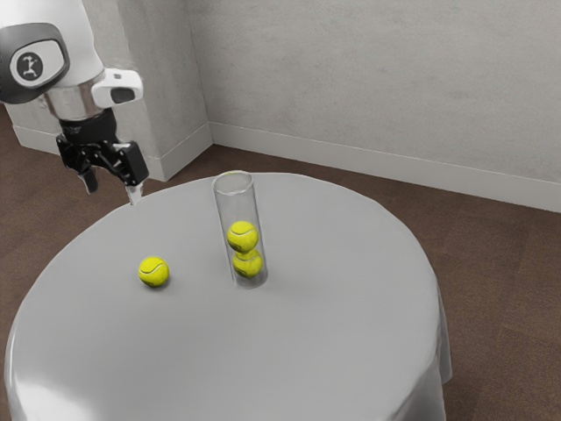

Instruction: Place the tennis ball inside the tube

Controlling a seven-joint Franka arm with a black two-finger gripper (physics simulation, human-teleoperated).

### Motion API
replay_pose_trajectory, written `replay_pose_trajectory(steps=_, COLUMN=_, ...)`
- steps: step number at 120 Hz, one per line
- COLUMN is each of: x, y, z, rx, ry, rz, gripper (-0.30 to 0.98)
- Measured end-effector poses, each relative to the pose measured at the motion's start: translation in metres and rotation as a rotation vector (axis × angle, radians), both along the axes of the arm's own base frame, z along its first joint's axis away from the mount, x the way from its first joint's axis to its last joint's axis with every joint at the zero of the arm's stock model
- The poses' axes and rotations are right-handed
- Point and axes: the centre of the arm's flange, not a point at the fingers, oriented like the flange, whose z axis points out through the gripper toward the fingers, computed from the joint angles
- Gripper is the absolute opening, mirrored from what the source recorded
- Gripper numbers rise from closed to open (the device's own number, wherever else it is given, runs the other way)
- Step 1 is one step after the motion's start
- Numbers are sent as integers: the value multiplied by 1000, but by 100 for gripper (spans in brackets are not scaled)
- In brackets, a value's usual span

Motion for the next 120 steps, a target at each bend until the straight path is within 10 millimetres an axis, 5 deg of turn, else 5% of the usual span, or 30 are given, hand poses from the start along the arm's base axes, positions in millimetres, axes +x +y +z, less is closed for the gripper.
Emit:
replay_pose_trajectory(steps=28, x=-27, y=19, z=-96, rx=36, ry=40, rz=34, gripper=69)
replay_pose_trajectory(steps=57, x=5, y=41, z=-185, rx=44, ry=28, rz=99, gripper=69)
replay_pose_trajectory(steps=120, x=87, y=98, z=-257, rx=47, ry=-54, rz=130, gripper=69)
